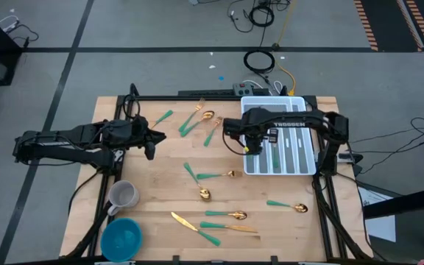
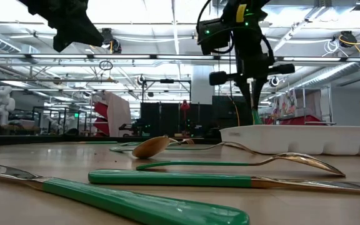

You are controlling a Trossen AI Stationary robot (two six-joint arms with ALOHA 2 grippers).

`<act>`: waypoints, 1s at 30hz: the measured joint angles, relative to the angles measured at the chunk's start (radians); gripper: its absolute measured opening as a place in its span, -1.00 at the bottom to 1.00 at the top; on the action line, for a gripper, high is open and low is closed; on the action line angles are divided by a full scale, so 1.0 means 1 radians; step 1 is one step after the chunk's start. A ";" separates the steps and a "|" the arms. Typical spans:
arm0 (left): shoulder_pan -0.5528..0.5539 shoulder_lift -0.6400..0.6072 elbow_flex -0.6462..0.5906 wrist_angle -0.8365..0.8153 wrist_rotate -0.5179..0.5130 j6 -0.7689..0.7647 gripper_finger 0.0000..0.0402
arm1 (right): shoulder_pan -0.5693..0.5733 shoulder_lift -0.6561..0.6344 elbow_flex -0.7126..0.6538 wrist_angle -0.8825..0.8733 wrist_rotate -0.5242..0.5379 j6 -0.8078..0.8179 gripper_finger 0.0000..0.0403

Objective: Sort silverware
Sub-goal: Put the middle green table knife into the white cutlery tray

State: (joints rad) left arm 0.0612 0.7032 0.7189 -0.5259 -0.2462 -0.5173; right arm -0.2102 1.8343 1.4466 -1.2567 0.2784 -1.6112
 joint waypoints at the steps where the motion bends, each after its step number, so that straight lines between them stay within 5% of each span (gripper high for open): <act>1: 0.000 0.000 0.000 0.000 -0.004 0.000 -0.64 | 0.006 0.000 -0.006 0.005 -0.004 -0.013 -1.00; 30: 0.000 0.000 0.000 0.000 -0.078 0.001 -0.64 | 0.034 0.000 -0.134 0.218 -0.205 -0.063 -1.00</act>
State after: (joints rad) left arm 0.0612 0.7029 0.7189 -0.5255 -0.3244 -0.5163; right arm -0.1759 1.8339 1.3125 -1.0390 0.0738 -1.6741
